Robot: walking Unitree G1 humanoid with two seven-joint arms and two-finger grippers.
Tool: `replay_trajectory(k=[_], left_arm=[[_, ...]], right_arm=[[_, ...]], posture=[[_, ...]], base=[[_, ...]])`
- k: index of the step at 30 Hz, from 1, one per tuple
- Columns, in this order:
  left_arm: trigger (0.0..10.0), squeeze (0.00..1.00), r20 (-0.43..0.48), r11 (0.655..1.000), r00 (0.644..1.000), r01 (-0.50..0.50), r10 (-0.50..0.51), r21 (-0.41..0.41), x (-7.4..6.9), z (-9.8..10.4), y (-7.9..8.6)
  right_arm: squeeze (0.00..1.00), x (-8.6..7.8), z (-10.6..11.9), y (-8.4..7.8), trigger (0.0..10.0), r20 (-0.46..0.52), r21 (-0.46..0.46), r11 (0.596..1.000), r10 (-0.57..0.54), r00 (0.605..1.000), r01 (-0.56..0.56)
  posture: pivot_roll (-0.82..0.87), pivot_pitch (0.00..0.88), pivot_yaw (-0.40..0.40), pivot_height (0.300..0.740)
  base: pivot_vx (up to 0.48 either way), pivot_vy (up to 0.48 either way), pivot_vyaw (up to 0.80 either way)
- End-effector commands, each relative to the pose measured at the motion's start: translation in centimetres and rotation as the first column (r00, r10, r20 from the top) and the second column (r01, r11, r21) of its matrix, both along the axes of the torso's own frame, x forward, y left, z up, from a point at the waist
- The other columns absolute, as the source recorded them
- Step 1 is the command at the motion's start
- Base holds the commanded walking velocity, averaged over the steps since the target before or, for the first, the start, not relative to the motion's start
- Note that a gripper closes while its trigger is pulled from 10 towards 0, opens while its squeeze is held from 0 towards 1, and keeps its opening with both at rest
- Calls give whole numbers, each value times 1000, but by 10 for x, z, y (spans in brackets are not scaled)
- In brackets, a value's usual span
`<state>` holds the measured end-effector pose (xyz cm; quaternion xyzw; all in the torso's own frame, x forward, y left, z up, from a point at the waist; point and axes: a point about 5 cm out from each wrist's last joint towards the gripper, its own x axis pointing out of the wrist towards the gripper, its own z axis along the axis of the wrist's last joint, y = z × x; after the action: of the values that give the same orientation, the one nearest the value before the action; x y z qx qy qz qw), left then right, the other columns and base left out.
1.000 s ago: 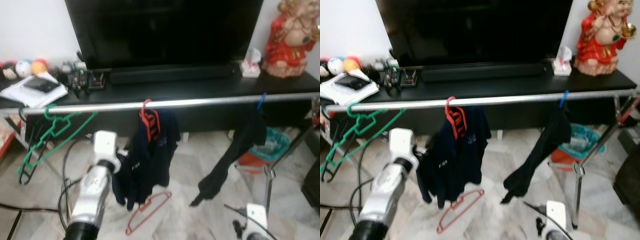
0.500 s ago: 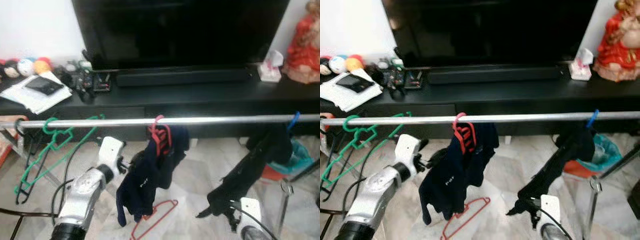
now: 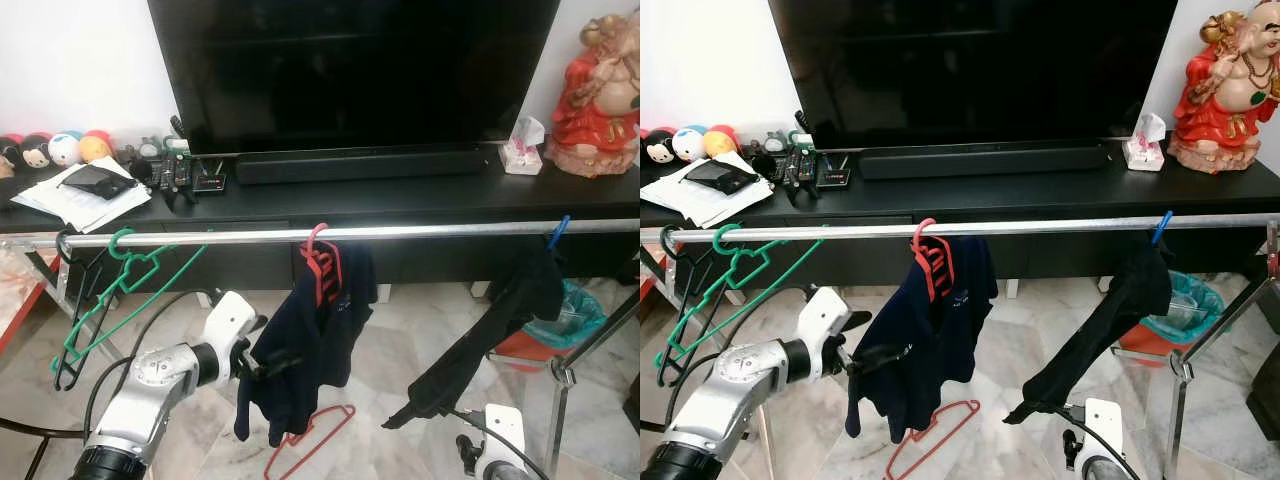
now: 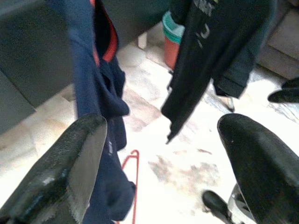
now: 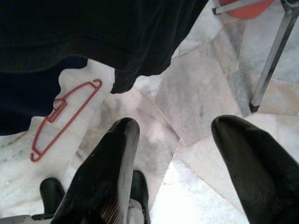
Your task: Hang hanger
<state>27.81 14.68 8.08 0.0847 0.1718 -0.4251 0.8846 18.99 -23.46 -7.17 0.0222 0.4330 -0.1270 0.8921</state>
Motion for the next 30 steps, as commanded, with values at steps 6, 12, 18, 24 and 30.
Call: replay_trajectory(k=[6,12,18,24,30], left_arm=[[10000,1000,17,999,999,-32,32,10,20,-1,-11],[10000,1000,13,998,1000,-23,22,51,30,-5,-15],[10000,1000,87,994,991,-103,100,26,52,4,-25],[10000,1000,139,987,978,-151,158,-57,66,20,-33],[10000,0,168,995,982,-75,85,-68,68,30,-32]], right_arm=[[0,2,0,4,10000,5,15,1000,-18,1000,18],[0,3,0,4,10000,5,15,1000,-19,1000,19],[0,3,1,4,10000,7,15,1000,-19,1000,19],[0,3,1,3,10000,9,14,1000,-23,1000,23],[0,4,1,2,10000,6,14,1000,-20,1000,20]], posture=[[-154,0,46,740],[-151,0,47,740],[-154,0,46,740],[-168,0,47,740],[-162,0,43,740]], base=[[0,0,0],[0,0,0],[0,0,0],[0,0,0],[0,0,0]])
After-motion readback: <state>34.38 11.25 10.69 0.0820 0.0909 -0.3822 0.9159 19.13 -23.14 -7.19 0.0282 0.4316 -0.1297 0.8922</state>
